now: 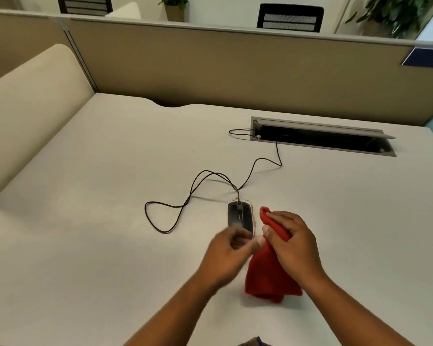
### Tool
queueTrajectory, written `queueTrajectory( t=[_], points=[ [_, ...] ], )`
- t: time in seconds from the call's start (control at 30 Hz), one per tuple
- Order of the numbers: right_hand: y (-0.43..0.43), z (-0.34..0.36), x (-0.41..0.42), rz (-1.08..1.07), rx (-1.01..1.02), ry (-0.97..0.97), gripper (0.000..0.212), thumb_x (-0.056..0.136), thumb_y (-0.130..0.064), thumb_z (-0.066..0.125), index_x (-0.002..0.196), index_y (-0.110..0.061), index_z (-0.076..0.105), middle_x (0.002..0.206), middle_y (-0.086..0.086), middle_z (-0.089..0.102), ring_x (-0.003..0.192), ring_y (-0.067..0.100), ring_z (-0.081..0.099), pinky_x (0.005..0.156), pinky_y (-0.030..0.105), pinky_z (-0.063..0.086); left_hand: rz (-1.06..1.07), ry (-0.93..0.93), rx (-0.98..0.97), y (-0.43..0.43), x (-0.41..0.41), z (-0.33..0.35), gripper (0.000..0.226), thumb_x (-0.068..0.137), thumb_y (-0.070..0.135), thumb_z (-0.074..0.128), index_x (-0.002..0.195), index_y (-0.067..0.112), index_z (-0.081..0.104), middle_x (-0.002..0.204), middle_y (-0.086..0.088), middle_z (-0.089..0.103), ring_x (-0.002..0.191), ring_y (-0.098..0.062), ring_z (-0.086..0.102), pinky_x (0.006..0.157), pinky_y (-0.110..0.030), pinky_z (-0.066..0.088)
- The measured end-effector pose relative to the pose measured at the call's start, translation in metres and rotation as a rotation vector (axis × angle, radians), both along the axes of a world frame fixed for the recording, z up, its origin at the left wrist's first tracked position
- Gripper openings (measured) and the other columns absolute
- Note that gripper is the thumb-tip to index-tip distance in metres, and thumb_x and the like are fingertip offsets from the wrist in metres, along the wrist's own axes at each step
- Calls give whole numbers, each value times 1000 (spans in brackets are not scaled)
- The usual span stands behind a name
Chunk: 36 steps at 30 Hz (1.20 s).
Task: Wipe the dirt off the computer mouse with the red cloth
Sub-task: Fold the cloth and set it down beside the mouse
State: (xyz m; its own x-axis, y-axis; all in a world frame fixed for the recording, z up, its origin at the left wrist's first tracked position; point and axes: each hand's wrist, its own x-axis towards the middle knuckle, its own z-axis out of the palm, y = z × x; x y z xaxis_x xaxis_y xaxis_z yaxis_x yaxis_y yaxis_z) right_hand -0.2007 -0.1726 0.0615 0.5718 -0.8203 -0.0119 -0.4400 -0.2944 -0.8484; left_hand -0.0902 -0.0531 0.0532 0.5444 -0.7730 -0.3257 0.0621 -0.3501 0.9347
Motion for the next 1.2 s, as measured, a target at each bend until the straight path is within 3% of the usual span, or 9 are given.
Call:
queueTrajectory(
  t=[0.07,0.23,0.33,0.5,0.6,0.8,1.0,1.13,1.2],
  points=[
    [5,4,3,-8,121,-70,34,87,-24,71,116,-41,65,123,-16,60,113,2,57,97,17,45,-114,62,-10,10,-14,3,49,78,58,72,116,29,62,105,10,69,93,-3,66,73,-17,55],
    [17,16,6,18,457,-162,70,82,-29,76,142,-36,42,134,-18,55,112,8,64,96,39,54,31,159,-67,22,-5,10,28,92,35,67,118,26,61,110,7,71,99,-9,69,86,-29,57],
    [25,17,5,2,753,-142,86,72,-40,80,145,-18,40,141,0,55,121,20,60,103,44,49,105,232,-113,33,9,11,20,96,27,62,115,20,63,107,1,73,100,-17,70,89,-35,56],
    [60,32,11,30,1217,-238,37,89,-29,63,115,-4,70,116,20,70,108,36,68,99,48,48,44,271,-128,50,28,11,22,97,27,59,119,23,59,112,0,72,102,-18,69,89,-37,57],
    [75,33,20,-22,1245,-319,36,86,-23,65,116,-3,68,114,22,70,105,37,68,95,48,51,2,278,-123,58,40,14,23,98,29,58,121,26,57,114,2,71,103,-16,69,91,-38,56],
    [95,28,31,-57,965,-400,62,80,-4,66,137,-21,51,123,12,68,107,30,69,75,34,59,-17,193,-166,68,62,11,21,94,24,65,114,24,58,109,5,71,96,-12,70,81,-28,57],
    [97,22,8,-111,849,-445,88,77,-5,70,143,-52,34,135,-5,53,103,17,70,71,33,59,34,-164,34,68,77,-3,61,77,71,55,121,27,53,114,13,63,96,-7,63,83,-27,52],
    [71,23,-15,-103,855,-433,94,71,-7,77,141,-55,35,138,-4,52,109,21,68,74,33,58,-38,-817,126,58,92,-35,72,90,72,36,126,13,58,124,-1,63,117,-21,58,97,-34,42],
    [49,23,-24,-108,843,-430,95,73,-2,77,142,-52,35,138,-2,53,109,24,68,74,34,58,-71,-978,174,51,100,-57,73,90,67,35,124,7,60,130,-10,61,126,-30,53,104,-43,40]
  ],
)
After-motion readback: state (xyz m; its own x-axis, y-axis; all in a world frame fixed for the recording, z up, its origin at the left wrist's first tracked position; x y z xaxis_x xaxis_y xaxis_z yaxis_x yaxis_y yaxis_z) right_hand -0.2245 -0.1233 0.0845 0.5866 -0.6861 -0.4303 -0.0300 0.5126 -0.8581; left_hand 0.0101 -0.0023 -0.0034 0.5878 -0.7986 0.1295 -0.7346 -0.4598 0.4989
